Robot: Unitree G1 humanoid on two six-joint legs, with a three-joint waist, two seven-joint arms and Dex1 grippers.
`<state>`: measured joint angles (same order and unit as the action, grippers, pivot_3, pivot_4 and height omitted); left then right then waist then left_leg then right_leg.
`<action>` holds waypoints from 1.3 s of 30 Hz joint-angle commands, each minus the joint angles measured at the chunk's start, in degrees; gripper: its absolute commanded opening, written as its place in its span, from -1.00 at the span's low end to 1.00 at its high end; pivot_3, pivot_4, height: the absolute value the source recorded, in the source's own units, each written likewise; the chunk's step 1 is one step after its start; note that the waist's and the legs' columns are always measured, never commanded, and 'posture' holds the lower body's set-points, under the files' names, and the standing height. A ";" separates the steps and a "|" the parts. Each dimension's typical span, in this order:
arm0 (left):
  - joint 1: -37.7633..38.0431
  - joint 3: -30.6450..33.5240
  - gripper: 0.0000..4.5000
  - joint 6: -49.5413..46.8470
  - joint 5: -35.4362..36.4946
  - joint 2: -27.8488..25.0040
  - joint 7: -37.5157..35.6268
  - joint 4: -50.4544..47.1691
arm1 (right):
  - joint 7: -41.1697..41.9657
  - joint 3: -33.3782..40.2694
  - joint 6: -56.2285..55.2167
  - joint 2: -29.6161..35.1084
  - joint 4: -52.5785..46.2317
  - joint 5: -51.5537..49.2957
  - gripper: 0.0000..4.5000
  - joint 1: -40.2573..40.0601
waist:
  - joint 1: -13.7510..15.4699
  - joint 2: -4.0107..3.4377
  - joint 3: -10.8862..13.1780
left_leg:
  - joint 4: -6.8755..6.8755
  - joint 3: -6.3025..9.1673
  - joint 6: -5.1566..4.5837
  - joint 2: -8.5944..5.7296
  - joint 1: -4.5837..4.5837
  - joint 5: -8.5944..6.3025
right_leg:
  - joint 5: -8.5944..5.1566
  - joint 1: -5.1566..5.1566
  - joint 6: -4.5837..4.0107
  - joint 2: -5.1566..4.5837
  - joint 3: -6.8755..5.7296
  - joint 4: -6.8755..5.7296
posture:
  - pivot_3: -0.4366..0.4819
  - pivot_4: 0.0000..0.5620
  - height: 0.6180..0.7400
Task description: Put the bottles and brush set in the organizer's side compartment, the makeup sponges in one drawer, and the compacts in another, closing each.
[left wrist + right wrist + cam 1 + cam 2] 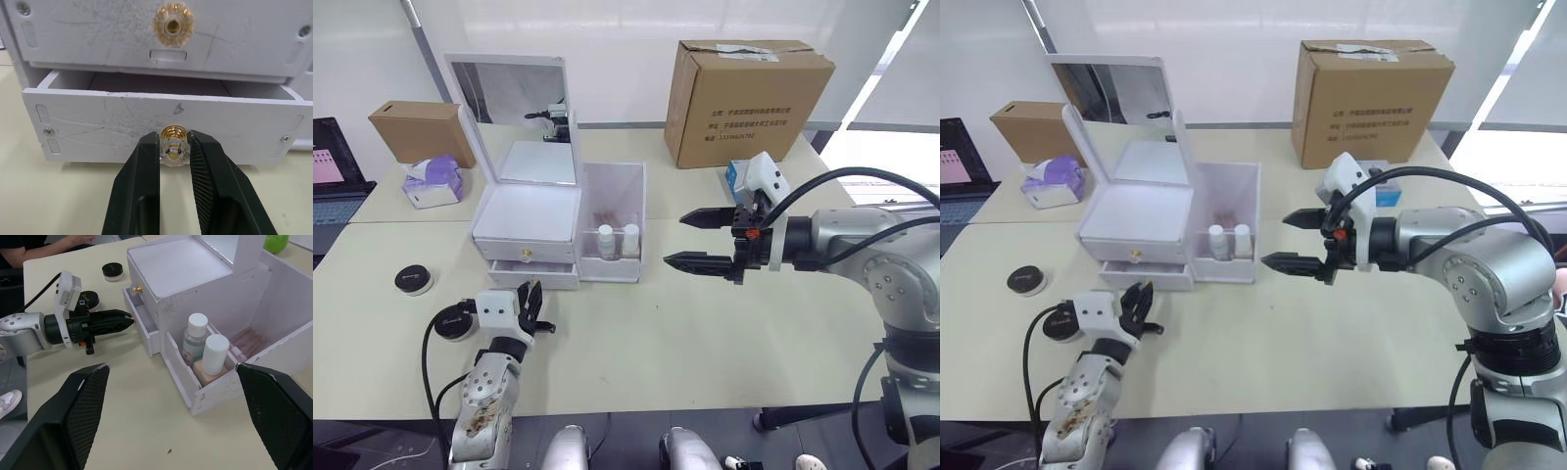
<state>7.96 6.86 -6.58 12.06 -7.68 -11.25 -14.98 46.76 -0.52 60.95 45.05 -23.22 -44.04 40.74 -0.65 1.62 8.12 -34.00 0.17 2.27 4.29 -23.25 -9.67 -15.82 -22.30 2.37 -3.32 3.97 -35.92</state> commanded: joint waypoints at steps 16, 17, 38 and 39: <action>20.08 3.01 -0.76 -7.50 8.67 -6.60 -6.42 -18.03 | -0.57 0.10 -1.10 -2.24 -1.90 -0.31 1.00 -1.03 | -0.25 -0.02 0.01 | 0.04 -0.06 0.16 0.00 0.01 -0.10 | -0.08 -0.19 -0.12 -0.05 0.06 0.10 | -0.05 -0.47 1.00; 20.22 2.91 -0.76 -7.82 8.42 -6.79 -6.20 -18.16 | -0.47 -0.05 -1.26 -2.33 -1.80 -0.21 1.00 -1.02 | -0.31 -0.02 0.01 | 0.05 -0.08 0.16 0.00 0.01 -0.10 | -0.08 -0.24 -0.12 -0.06 0.07 0.11 | -0.05 -0.47 1.00; 23.14 26.81 0.99 -1.93 26.94 -15.73 -22.52 -10.95 | 4.49 4.67 -4.39 -0.07 -0.56 -1.81 1.00 -6.85 | -0.23 0.09 0.01 | 0.11 -0.09 0.16 0.01 -0.08 -0.11 | -0.06 -0.72 -0.16 -0.03 0.11 0.07 | -0.05 -0.47 1.00; 23.39 29.59 0.99 -1.54 27.34 -18.72 -25.56 -7.35 | 6.33 5.69 -5.22 1.32 -0.29 -1.86 1.00 -7.56 | -0.22 0.08 0.01 | 0.11 -0.10 0.17 0.01 -0.08 -0.12 | -0.06 -0.72 -0.17 -0.04 0.11 0.07 | -0.05 -0.47 1.00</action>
<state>30.83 31.24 -9.88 38.45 -23.83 -32.51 -26.33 50.45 1.57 57.92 44.39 -22.59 -44.72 33.16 -0.86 1.70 8.13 -33.90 0.05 2.46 4.30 -23.32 -9.80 -15.89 -23.04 2.20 -3.38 4.08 -35.84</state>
